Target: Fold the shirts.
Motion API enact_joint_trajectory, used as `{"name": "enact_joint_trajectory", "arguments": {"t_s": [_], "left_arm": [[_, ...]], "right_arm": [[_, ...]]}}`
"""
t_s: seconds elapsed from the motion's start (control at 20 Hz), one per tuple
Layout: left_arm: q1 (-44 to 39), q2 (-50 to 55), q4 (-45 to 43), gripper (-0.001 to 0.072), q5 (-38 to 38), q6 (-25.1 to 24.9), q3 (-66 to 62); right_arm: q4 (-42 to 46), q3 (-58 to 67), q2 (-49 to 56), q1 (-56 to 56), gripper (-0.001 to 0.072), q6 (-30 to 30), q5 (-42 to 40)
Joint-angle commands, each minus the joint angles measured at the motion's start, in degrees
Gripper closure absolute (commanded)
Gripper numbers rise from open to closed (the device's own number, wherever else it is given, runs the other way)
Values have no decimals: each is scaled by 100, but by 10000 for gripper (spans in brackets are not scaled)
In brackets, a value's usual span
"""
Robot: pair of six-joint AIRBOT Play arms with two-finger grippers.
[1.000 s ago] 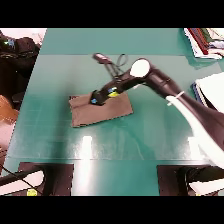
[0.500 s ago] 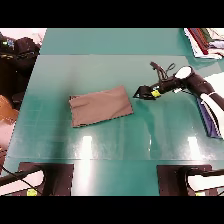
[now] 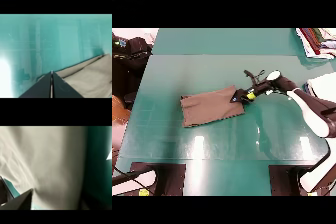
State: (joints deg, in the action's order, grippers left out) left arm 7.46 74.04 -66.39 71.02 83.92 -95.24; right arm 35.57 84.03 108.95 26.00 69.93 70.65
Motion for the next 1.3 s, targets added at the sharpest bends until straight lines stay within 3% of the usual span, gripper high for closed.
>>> {"name": "enact_joint_trajectory", "arguments": {"t_s": [0.0,0.05,0.1,0.15,0.45,0.6,0.8,1.05,1.25], "left_arm": [[2,0,87,682,15,-4,-4],[2,0,138,682,15,-17,-4],[0,0,192,682,17,-37,-4],[-2,0,243,682,17,-35,-4],[-901,0,223,682,-164,-42,-4],[-1467,0,227,682,-374,-37,-4],[-1961,0,234,682,-678,-33,-4],[-2367,0,238,682,-1117,11,-4],[-2509,0,315,682,-1307,13,-4]], "right_arm": [[2,649,437,433,297,9,15],[9,752,457,494,429,7,-85],[17,841,452,531,611,7,-214],[15,949,452,531,692,7,-269],[83,1670,-55,-417,692,262,-192],[837,1716,-715,-1467,692,654,-212],[1700,1716,-1493,-3126,692,726,-179],[1696,1714,-1749,-5073,692,726,-358],[1641,1716,-1650,-5840,692,723,-367]]}}
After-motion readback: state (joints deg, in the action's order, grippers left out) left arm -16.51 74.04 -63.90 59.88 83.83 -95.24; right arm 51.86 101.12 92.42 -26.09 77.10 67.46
